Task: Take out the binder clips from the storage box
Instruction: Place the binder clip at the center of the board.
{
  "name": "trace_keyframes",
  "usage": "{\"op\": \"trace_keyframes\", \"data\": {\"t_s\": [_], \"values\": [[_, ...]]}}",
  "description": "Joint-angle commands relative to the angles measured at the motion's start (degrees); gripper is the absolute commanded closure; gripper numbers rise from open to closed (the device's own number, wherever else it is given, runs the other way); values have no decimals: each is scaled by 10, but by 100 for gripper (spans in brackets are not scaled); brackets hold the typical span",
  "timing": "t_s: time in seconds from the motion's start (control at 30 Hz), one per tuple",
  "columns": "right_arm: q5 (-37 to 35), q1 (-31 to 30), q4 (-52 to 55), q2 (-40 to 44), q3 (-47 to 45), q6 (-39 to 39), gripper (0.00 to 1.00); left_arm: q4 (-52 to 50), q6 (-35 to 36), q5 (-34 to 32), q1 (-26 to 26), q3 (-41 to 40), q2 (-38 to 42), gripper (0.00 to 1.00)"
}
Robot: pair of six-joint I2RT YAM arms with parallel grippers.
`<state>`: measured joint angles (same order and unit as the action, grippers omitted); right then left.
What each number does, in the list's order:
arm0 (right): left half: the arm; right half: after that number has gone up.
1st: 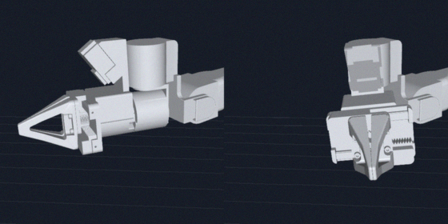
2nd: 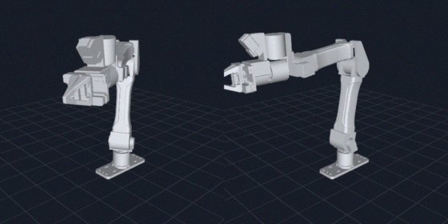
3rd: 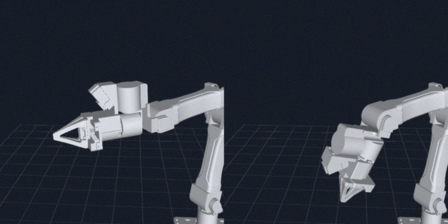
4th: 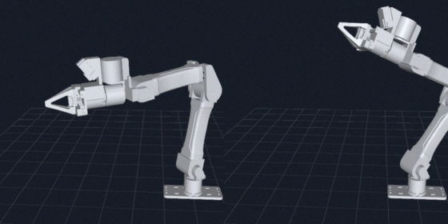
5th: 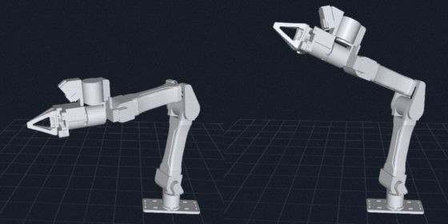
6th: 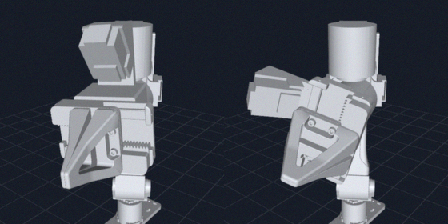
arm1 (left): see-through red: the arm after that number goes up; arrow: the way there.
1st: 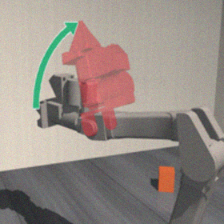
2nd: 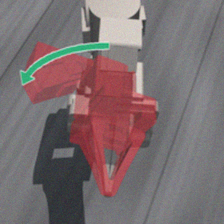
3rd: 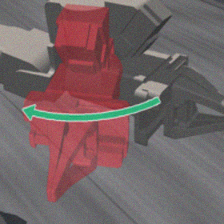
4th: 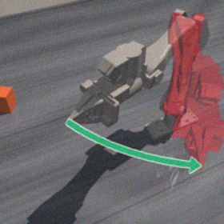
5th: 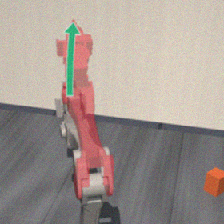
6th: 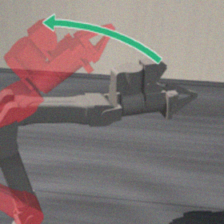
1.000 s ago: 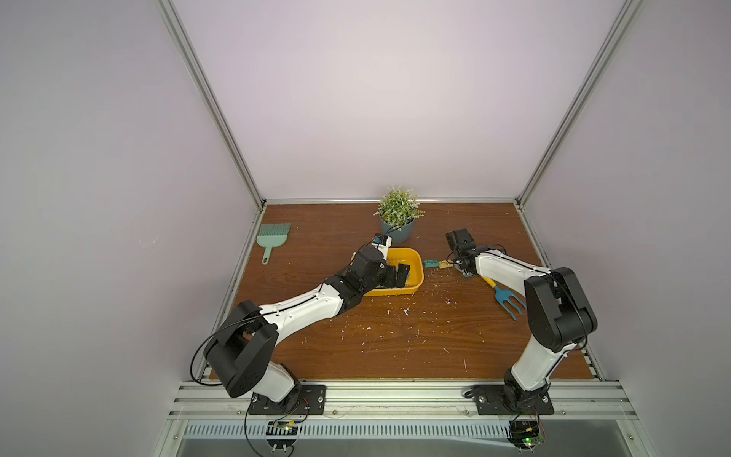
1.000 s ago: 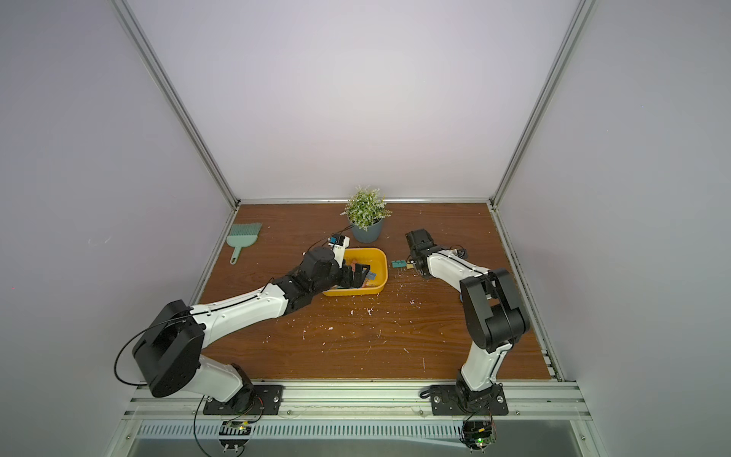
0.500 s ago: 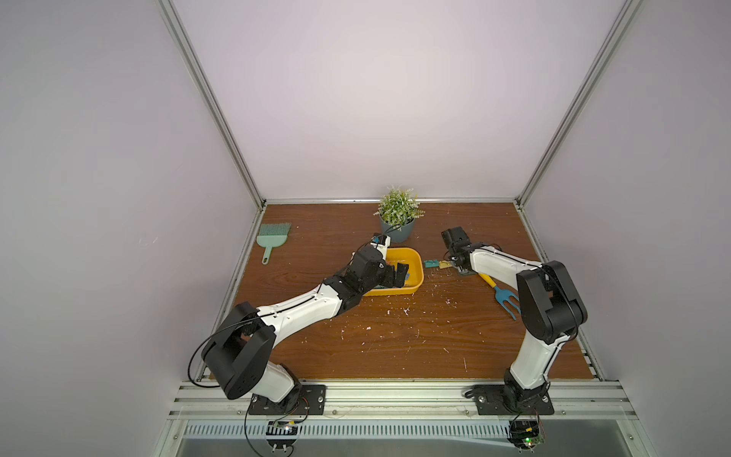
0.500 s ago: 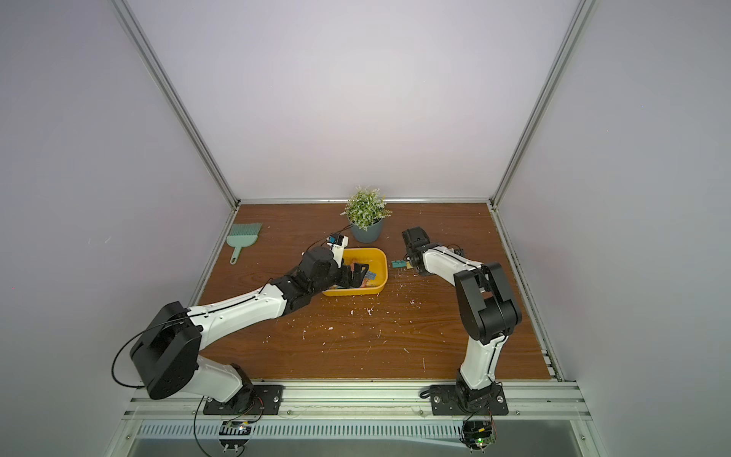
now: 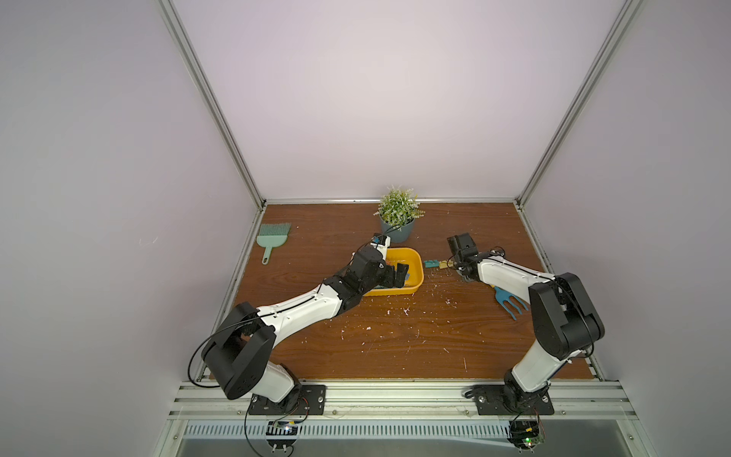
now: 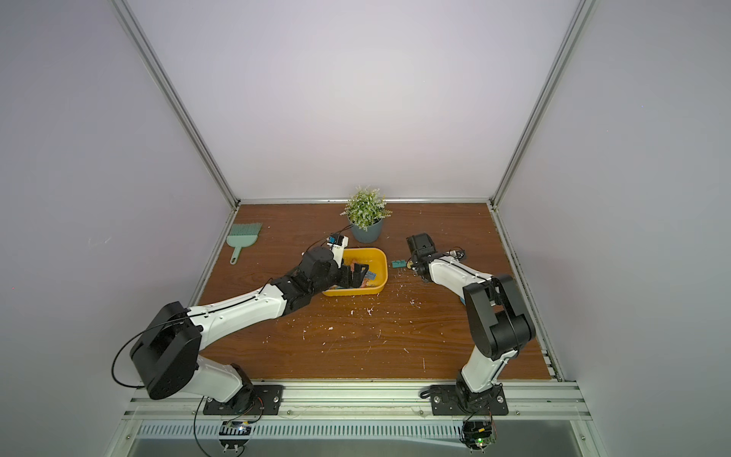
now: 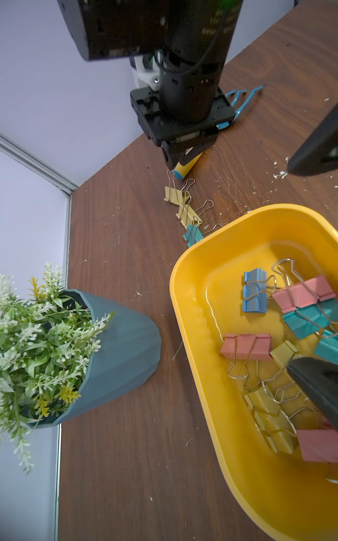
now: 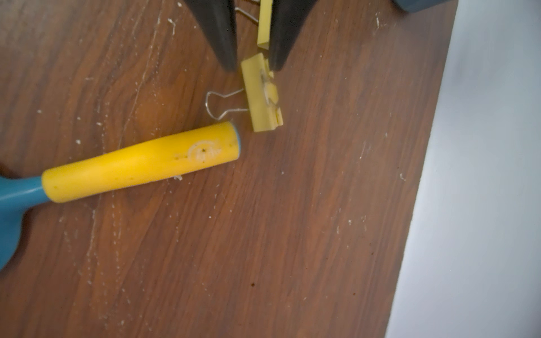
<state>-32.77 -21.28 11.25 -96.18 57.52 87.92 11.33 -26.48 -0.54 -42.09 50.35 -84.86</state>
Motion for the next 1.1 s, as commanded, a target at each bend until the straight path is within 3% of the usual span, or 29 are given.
{"op": "trace_keyframes", "data": {"t_s": [0.0,0.2,0.27,0.43,0.5,0.67,0.87,1.07], "values": [[26,3,-47,33,-5,-89,75,-1,5,-3,-2,-4,9,0],[96,39,-80,86,-25,-299,74,-7,9,-4,-2,-4,13,0],[178,72,-102,94,-30,-406,73,-3,10,-2,-2,-8,15,0],[361,155,-67,52,-3,-501,69,3,11,6,-3,-10,12,0],[415,179,-32,18,24,-518,69,6,10,11,-3,-7,8,0],[460,193,-26,-28,51,-544,70,3,9,18,-2,0,2,0],[452,195,-27,-41,54,-523,76,0,9,17,-2,0,3,0],[444,195,-63,-29,23,-455,86,-1,7,16,-2,0,3,0]]}}
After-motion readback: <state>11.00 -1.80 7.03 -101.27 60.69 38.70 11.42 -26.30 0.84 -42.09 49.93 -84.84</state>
